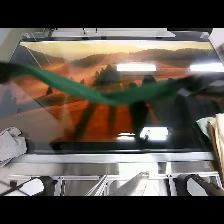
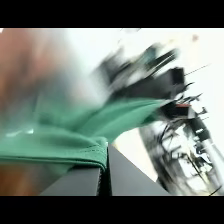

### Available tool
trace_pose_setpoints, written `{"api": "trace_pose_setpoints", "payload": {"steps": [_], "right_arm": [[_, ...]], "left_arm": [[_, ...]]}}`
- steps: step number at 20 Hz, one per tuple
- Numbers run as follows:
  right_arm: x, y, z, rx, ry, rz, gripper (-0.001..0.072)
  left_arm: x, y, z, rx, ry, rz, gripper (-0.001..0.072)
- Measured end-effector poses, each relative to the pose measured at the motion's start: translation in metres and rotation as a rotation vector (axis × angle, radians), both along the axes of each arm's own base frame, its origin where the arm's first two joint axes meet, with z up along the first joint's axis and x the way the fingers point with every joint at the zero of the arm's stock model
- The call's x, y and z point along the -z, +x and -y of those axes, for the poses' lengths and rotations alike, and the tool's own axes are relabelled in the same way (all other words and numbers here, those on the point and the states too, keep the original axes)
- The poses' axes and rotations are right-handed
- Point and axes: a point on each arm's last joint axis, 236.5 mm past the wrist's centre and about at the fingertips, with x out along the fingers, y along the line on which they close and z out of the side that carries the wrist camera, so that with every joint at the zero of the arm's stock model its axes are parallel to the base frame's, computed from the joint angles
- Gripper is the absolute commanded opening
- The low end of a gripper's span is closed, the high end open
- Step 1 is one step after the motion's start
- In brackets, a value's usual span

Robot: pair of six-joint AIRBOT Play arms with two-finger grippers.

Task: Fold the shirts.

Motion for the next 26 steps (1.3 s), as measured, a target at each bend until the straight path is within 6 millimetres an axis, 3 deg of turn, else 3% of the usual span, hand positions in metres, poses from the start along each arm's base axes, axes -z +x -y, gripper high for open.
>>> {"api": "trace_pose_setpoints", "payload": {"steps": [1,2,3,5,7,8,10,12,14,19,22,24,26], "right_arm": [[-0.048,-0.016,0.0,0.044,-0.039,0.162,0.0034],[-0.084,-0.031,0.0,0.101,-0.084,0.302,0.0034],[-0.119,-0.046,0.001,0.182,-0.129,0.439,0.0034],[-0.166,-0.072,0.006,0.338,-0.207,0.641,0.0033],[-0.194,-0.086,0.019,0.486,-0.27,0.763,0.0033],[-0.201,-0.087,0.026,0.536,-0.295,0.792,0.0034],[-0.195,-0.074,0.037,0.569,-0.321,0.773,0.0032],[-0.163,-0.039,0.052,0.551,-0.32,0.654,0.0032],[-0.108,0.005,0.062,0.496,-0.279,0.47,0.0032],[0.072,0.107,0.082,0.46,-0.246,0.061,0.0031],[0.174,0.157,0.09,0.486,-0.245,-0.103,0.0031],[0.225,0.184,0.095,0.501,-0.229,-0.179,0.0031],[0.257,0.206,0.098,0.501,-0.214,-0.217,0.0031]], "left_arm": [[-0.05,-0.032,0.009,0.003,-0.032,0.165,0.0025],[-0.087,-0.062,0.016,-0.006,-0.046,0.297,0.0025],[-0.116,-0.092,0.024,-0.032,-0.042,0.414,0.0025],[-0.152,-0.129,0.034,-0.124,-0.016,0.559,0.0025],[-0.167,-0.147,0.037,-0.211,-0.002,0.626,0.0025],[-0.168,-0.146,0.033,-0.254,-0.004,0.629,0.0025],[-0.154,-0.132,0.02,-0.311,-0.011,0.568,0.0026],[-0.119,-0.103,0.007,-0.329,-0.007,0.43,0.0026],[-0.061,-0.06,-0.002,-0.33,0.022,0.244,0.0026],[0.122,0.057,-0.011,-0.345,0.159,-0.198,0.0026],[0.222,0.111,-0.01,-0.299,0.216,-0.375,0.0019],[0.274,0.139,-0.01,-0.241,0.225,-0.457,0.0018],[0.305,0.16,-0.011,-0.2,0.212,-0.503,0.0018]]}}
